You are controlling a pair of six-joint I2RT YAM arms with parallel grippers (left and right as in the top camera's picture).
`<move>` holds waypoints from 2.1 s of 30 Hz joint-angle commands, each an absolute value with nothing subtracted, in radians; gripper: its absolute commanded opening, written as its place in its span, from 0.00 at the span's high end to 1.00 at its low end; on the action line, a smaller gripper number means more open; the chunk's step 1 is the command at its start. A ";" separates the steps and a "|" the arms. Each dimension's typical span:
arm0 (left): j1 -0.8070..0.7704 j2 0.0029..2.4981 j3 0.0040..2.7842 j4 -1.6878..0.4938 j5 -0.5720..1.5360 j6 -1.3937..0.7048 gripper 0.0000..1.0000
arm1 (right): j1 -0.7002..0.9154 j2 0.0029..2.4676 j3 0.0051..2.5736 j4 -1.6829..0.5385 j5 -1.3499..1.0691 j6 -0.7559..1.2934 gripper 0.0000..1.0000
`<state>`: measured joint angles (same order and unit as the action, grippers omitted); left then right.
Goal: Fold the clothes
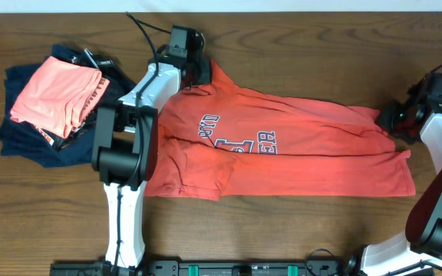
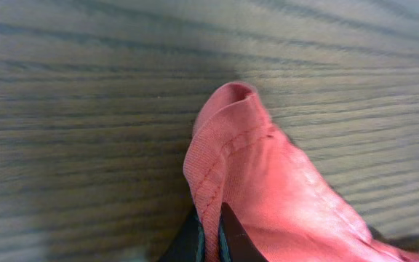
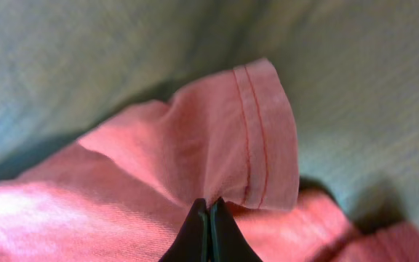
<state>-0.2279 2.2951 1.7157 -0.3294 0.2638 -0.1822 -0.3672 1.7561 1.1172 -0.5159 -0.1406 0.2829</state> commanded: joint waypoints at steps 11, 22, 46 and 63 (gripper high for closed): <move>-0.213 1.895 1.764 -0.667 0.269 -0.176 0.94 | -0.374 1.746 1.245 -0.565 -0.131 0.167 0.99; -0.214 1.803 1.764 -1.167 0.270 -0.176 0.94 | -0.375 1.746 1.262 -0.807 0.083 0.201 0.99; -0.302 1.803 1.659 -1.517 0.321 -0.184 0.94 | -0.375 1.747 1.262 -1.008 0.289 0.243 0.99; -0.305 1.803 1.555 -1.383 0.257 -0.184 0.88 | -0.421 1.747 1.261 -1.150 0.329 0.278 0.85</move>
<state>-0.3061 1.8233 1.5585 -1.4101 0.2848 -0.1833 -0.4004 1.7561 1.2465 -1.1385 0.3046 0.2501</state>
